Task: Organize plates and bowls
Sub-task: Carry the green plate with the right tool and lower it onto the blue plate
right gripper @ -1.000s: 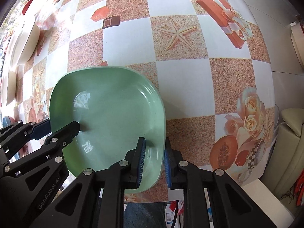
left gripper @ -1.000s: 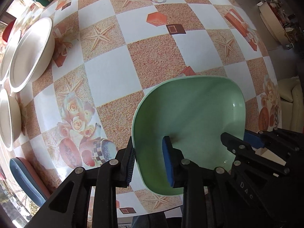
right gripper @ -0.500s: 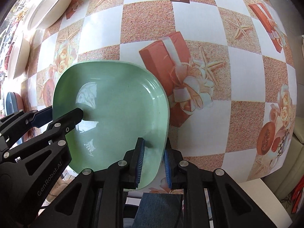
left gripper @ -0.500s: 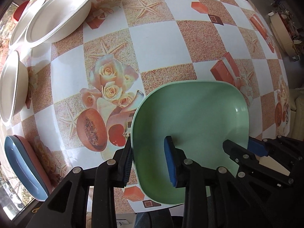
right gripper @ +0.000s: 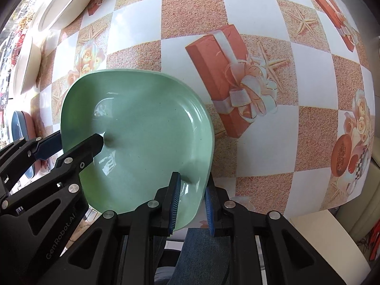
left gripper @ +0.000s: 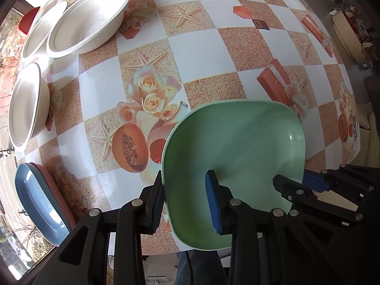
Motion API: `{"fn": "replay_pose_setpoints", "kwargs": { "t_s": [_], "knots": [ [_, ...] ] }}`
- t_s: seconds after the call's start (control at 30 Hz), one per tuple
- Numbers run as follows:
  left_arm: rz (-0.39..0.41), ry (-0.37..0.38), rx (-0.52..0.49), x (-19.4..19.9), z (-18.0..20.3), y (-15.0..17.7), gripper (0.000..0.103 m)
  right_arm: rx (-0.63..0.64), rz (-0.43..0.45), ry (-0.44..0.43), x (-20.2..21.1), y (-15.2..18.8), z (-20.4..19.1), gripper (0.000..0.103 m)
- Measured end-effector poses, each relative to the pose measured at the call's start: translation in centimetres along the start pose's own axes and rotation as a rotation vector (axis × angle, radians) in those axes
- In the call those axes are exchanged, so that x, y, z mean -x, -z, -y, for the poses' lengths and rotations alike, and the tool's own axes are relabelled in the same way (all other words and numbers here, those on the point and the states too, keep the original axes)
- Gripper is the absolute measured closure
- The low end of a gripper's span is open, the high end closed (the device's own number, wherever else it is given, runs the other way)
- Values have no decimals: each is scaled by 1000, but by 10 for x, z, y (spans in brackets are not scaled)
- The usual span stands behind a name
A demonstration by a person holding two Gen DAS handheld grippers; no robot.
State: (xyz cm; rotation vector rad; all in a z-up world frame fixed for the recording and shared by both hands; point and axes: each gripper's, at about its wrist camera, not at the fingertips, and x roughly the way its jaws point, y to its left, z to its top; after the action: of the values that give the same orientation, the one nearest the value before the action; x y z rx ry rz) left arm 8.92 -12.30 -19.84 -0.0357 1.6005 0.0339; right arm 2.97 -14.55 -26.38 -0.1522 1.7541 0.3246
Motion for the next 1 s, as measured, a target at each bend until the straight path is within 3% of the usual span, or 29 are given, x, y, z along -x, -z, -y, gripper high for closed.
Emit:
{"fn": "replay_pose_setpoints", "kwargs": {
  "t_s": [0.5,1.0],
  "knots": [
    [73,1,142,40,-60,34,68,130,66,7,34,-16,-51,82],
    [99,-15,340,56,-159,80,68,299,98,1,41,-22,-144,81]
  ]
}}
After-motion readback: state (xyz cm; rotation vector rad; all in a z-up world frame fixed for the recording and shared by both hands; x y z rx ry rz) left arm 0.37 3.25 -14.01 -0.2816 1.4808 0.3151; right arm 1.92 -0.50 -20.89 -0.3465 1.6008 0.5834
